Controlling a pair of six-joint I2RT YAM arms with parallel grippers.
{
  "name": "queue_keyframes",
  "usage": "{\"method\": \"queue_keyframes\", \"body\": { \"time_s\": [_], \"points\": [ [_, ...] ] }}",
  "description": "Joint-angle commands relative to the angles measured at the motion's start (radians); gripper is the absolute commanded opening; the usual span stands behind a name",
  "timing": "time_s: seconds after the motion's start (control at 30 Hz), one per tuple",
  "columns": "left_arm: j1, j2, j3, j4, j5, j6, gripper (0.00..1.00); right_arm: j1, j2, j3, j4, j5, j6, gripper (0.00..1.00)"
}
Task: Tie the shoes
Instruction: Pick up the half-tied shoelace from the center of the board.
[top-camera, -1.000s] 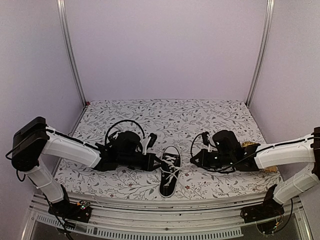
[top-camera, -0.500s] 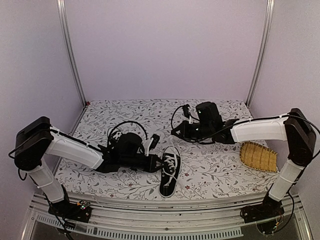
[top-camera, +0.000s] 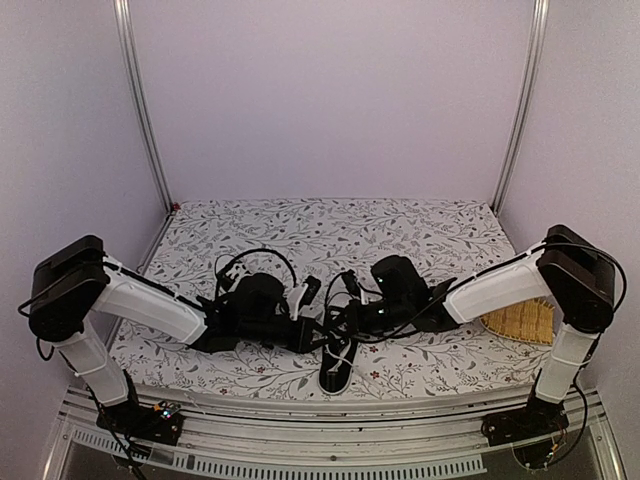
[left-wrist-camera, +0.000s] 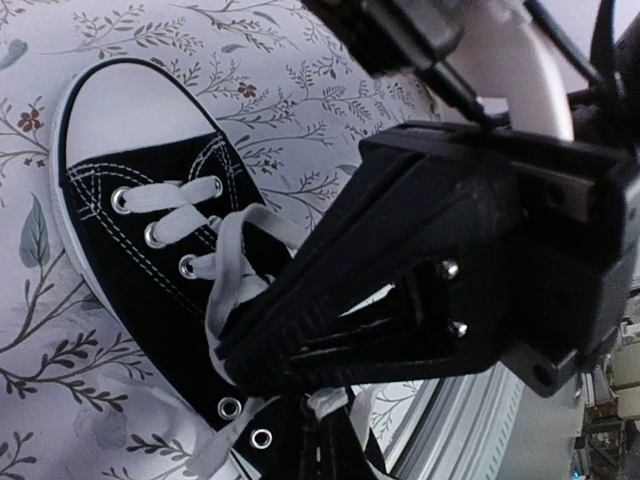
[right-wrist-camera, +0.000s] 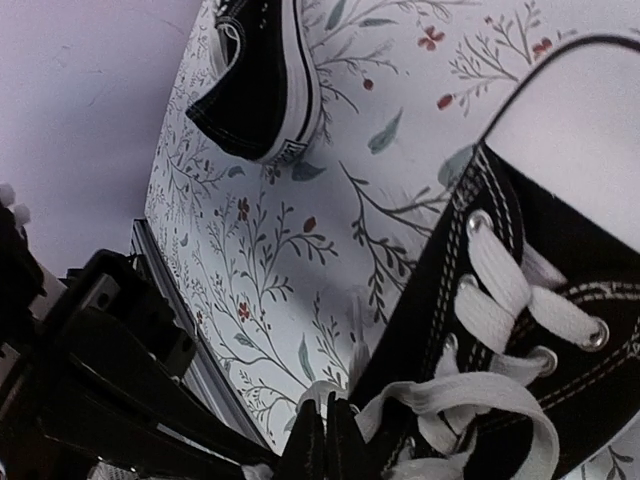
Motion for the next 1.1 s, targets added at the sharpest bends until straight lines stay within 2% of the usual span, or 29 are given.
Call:
{"method": "queue_keyframes", "body": {
  "time_s": [0.0, 0.2, 0.4, 0.7, 0.9, 1.07],
  "points": [
    [-0.008, -0.028, -0.006, 0.048, -0.018, 0.016, 0.00, 0.003, -0.056, -0.064, 0.072, -0.081, 0.044, 0.05],
    [-0.009, -0.033, 0.000, 0.029, -0.031, 0.015, 0.00, 0.000, -0.168, -0.103, 0.085, -0.064, -0.028, 0.38],
    [-0.009, -0.053, -0.005, 0.006, -0.058, -0.004, 0.00, -0.012, -0.308, -0.149, 0.060, -0.010, -0.168, 0.57],
    [-0.009, -0.040, 0.014, 0.001, -0.038, -0.019, 0.00, 0.041, -0.374, -0.253, 0.070, 0.089, -0.400, 0.64],
    [-0.010, -0.024, 0.041, -0.020, -0.020, -0.020, 0.00, 0.082, -0.337, -0.248, 0.070, 0.222, -0.542, 0.68],
    [-0.009, -0.013, 0.061, -0.039, -0.015, -0.013, 0.00, 0.098, -0.276, -0.204, 0.073, 0.263, -0.630, 0.71]
  ]
}}
